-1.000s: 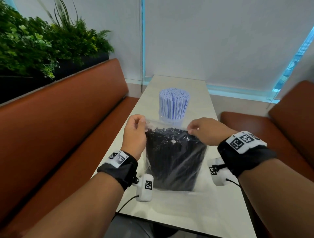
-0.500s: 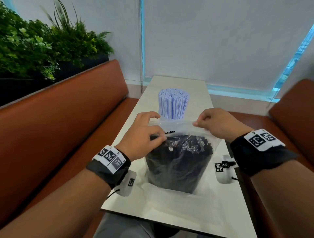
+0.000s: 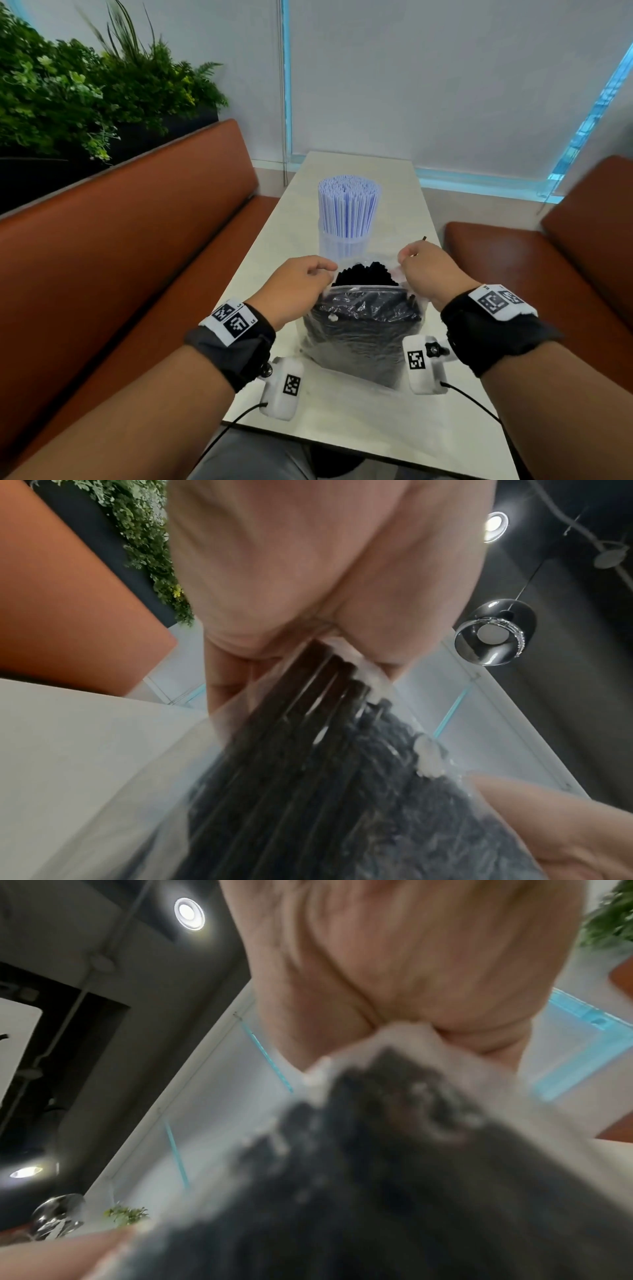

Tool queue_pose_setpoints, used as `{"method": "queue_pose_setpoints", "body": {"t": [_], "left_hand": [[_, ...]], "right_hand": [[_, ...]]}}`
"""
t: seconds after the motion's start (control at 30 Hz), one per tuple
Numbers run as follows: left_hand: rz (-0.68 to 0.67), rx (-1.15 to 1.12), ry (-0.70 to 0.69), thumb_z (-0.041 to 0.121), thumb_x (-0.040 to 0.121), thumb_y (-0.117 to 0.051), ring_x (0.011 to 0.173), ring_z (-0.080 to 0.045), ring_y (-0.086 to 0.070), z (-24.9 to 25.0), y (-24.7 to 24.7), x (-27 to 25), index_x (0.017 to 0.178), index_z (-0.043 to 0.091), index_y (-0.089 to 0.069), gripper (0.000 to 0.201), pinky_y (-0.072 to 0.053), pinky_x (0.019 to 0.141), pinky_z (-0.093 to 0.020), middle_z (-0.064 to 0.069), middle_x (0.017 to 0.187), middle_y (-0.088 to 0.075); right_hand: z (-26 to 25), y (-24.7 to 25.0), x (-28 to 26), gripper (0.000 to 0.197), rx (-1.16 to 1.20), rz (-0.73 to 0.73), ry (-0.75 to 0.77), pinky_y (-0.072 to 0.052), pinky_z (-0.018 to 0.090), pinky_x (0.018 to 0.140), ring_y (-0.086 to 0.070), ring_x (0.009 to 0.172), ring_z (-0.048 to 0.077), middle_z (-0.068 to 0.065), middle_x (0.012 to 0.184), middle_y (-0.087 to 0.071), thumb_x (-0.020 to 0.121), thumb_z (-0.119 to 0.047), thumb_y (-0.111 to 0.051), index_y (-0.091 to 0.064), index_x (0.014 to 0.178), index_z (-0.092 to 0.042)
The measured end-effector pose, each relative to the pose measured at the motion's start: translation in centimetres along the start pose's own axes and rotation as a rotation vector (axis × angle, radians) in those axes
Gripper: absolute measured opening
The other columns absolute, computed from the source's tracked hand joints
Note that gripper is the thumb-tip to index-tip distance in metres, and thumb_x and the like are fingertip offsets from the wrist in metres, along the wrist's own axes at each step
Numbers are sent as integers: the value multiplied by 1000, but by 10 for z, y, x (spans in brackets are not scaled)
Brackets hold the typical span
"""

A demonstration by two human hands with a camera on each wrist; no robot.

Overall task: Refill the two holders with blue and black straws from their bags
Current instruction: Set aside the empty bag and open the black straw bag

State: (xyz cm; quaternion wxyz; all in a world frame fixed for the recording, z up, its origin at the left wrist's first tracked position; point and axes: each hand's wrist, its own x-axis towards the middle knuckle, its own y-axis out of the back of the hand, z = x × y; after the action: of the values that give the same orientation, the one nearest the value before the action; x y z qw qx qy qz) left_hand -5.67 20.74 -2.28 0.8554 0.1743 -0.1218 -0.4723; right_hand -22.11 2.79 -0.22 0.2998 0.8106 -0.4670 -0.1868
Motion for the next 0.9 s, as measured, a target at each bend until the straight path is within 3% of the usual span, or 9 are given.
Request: {"method": "queue_pose_setpoints", "body": {"t": [0.1, 0.17, 0.23, 0.33, 0.43, 0.53, 0.77, 0.83, 0.9], "left_hand": [[-15, -22, 40, 24, 98, -58, 59, 2, -55, -1, 0, 3, 105, 30, -75, 20, -41, 53, -10, 4, 82, -70], [-32, -53, 90, 25, 97, -58, 74, -6, -57, -2, 1, 4, 103, 32, -77, 21, -42, 60, -16, -1, 95, -75], [-42, -74, 133, 27, 95, -58, 84, -10, -60, -2, 3, 6, 103, 34, -78, 23, -43, 66, -19, 2, 102, -76], [-82, -81, 158, 27, 94, -57, 98, 1, -60, 0, 5, 10, 112, 35, -76, 27, -41, 73, -18, 17, 107, -71], [-131, -111, 189, 30, 92, -60, 98, 13, -53, 4, 3, 11, 116, 30, -75, 28, -37, 74, -14, 28, 103, -66], [-156, -119, 261, 47, 86, -63, 94, -2, -61, 7, 1, 11, 111, 25, -75, 35, -41, 70, -23, 20, 101, -69], [-123, 7, 303, 66, 89, -51, 94, -15, -62, 0, 4, 16, 94, 21, -71, 49, -45, 83, -34, 5, 106, -70], [-35, 169, 229, 74, 89, -44, 82, -21, -63, -5, 6, 14, 85, 19, -62, 57, -47, 80, -36, -4, 90, -67], [24, 139, -60, 75, 87, -42, 95, -12, -64, -10, 9, 4, 90, 21, -65, 59, -48, 94, -34, 3, 100, -69]], "right_hand": [[9, -6, -4, 29, 121, -107, -48, -61, 41, 79, -65, 78, 17, -3, 95, -61, 101, -7, -47, -67, 99, -28], [13, -8, -6, 32, 116, -191, -36, -56, 48, 93, -68, 99, 25, -5, 105, -65, 101, -12, -49, -70, 108, -35], [13, -8, -8, 24, 104, -267, -12, -55, 51, 93, -67, 109, 30, -11, 112, -68, 99, -27, -54, -74, 102, -41], [9, -9, -6, 20, 147, -317, 14, -58, 42, 71, -71, 91, 23, -19, 113, -69, 88, -51, -60, -76, 90, -41], [7, -11, 1, 19, 123, -323, 47, -48, 34, 84, -64, 89, 16, -11, 92, -73, 96, -38, -57, -72, 85, -30], [10, -16, 8, 24, 105, -328, 53, -42, 32, 79, -55, 78, 11, -19, 73, -63, 99, -28, -52, -65, 79, -28], [18, -24, 22, 19, 35, -305, 51, -40, 32, 97, -55, 110, 12, -11, 116, -62, 100, -24, -57, -73, 97, -34], [23, -24, 26, 25, 4, -316, 21, -39, 30, 96, -57, 105, 5, -15, 110, -66, 97, -17, -59, -75, 85, -33], [26, -19, 32, 27, -27, -305, 10, -41, 29, 95, -58, 98, 2, -15, 104, -68, 96, -17, -61, -73, 76, -32]]}}
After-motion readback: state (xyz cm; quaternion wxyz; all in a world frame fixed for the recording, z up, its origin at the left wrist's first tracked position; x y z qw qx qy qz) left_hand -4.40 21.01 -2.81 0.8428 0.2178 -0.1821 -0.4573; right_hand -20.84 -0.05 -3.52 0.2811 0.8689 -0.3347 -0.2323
